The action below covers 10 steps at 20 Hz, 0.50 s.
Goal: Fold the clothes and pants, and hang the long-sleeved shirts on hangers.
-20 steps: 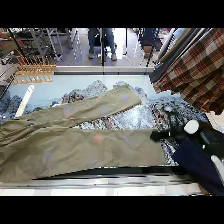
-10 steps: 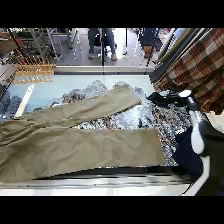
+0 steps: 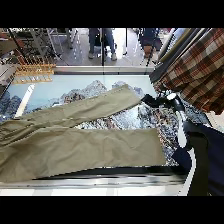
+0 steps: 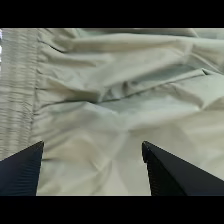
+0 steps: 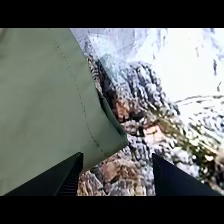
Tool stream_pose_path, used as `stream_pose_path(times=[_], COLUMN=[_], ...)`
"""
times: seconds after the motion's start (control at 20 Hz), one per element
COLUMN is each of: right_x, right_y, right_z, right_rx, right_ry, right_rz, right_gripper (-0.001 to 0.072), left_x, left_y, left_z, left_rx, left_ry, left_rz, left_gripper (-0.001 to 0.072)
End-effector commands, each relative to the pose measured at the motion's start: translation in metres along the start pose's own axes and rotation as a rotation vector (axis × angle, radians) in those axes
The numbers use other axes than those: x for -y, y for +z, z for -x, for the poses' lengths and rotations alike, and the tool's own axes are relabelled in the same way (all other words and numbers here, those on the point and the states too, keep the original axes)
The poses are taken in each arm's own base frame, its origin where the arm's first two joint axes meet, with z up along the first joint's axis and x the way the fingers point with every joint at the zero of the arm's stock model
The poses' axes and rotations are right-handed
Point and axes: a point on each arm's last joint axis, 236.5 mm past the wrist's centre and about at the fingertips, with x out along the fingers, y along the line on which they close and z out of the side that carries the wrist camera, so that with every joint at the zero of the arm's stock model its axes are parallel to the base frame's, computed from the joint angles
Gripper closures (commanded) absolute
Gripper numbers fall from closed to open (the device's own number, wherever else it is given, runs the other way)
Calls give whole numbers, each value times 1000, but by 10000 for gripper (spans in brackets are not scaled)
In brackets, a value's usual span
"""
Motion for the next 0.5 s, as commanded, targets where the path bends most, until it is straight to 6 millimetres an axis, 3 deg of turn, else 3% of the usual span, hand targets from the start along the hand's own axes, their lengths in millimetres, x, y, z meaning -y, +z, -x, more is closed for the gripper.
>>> stream_pose_path(times=[0.0, 0.2, 0.35, 0.45], right_x=[-4, -11, -19, -20], right_y=[-5, -4, -2, -1], right_z=[-12, -23, -29, -30], right_rx=[-3, 23, 44, 55], right_ry=[20, 21, 17, 11], right_rz=[46, 101, 145, 169], right_gripper=[238, 256, 403, 544], left_x=[6, 14, 17, 19], left_y=[-8, -24, -38, -43], left_z=[-1, -5, -15, -18], left_rx=[-34, -96, -135, -150], left_ry=[-27, -68, -91, -100], left_rz=[44, 77, 111, 126], left_gripper=[4, 5, 5, 6])
